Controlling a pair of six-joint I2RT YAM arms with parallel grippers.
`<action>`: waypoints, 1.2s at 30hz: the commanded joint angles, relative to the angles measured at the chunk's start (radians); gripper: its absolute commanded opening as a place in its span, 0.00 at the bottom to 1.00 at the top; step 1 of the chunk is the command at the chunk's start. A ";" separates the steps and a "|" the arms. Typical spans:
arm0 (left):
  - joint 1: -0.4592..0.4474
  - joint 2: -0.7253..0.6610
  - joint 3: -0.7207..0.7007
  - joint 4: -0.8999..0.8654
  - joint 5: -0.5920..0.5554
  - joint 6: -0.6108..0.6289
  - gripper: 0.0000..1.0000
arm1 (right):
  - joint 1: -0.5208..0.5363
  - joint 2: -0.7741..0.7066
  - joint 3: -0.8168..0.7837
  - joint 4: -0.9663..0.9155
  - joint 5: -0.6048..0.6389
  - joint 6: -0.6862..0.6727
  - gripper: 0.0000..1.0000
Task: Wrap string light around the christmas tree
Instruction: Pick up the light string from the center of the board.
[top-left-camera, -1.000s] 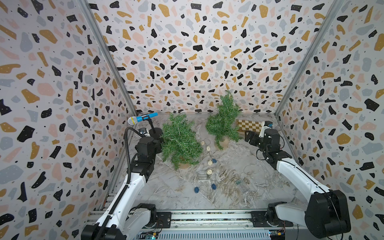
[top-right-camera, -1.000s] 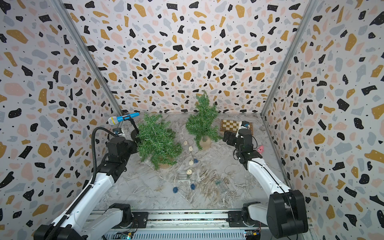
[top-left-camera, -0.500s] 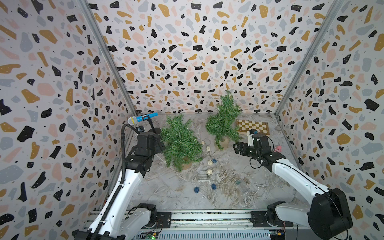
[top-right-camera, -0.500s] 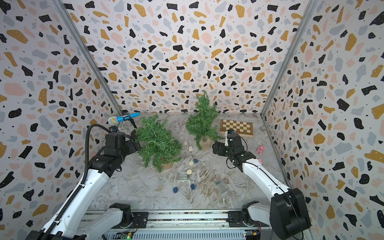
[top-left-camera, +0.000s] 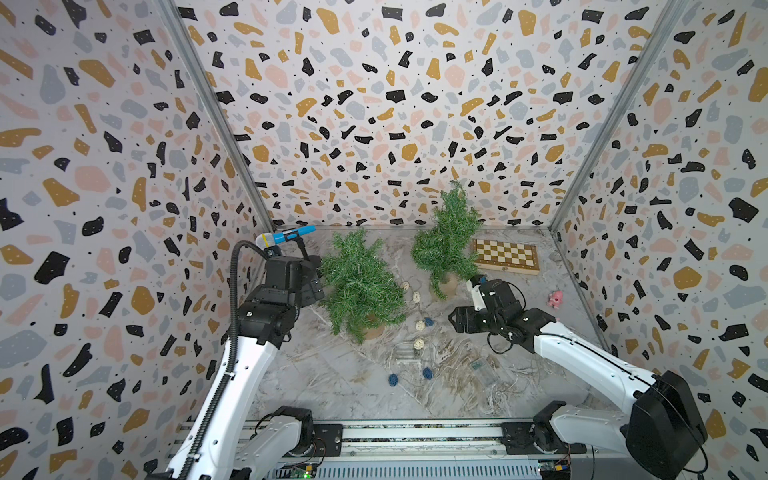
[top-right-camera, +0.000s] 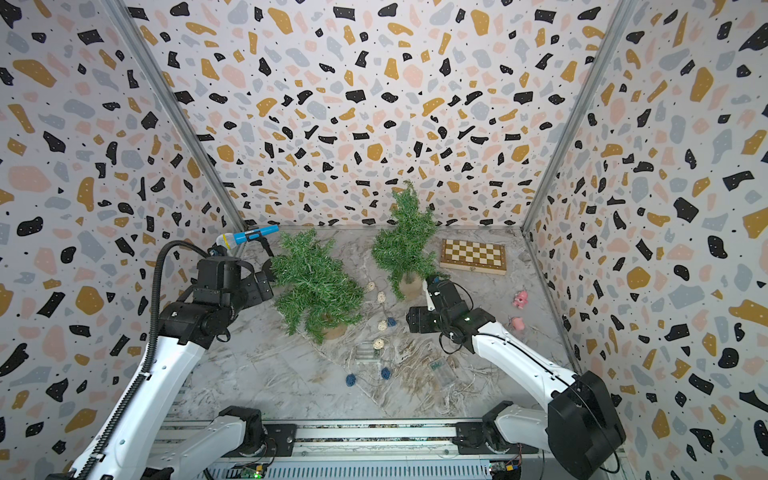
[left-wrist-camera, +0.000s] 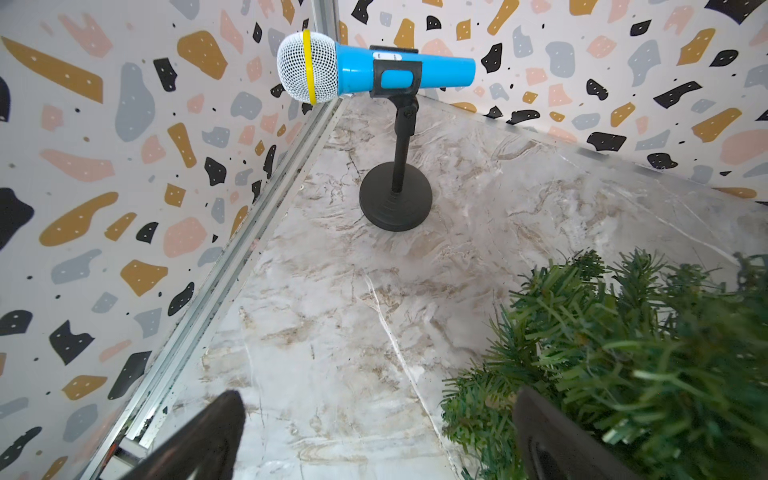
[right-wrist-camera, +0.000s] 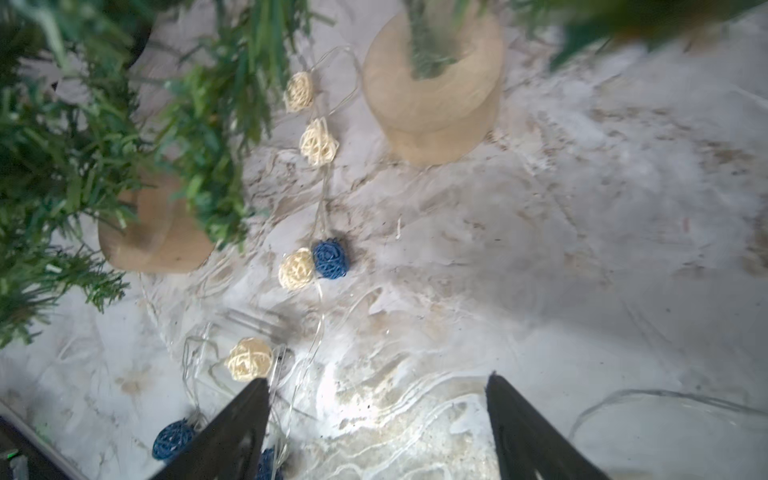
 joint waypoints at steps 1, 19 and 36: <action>-0.004 0.012 0.044 -0.065 0.010 0.030 0.99 | 0.056 0.025 0.053 -0.016 0.053 0.010 0.82; -0.004 0.047 -0.017 -0.028 0.169 0.011 0.96 | 0.123 0.287 0.165 0.144 0.163 0.094 0.76; -0.007 0.043 -0.057 -0.010 0.223 0.010 0.96 | 0.234 0.541 0.294 0.086 0.306 0.129 0.76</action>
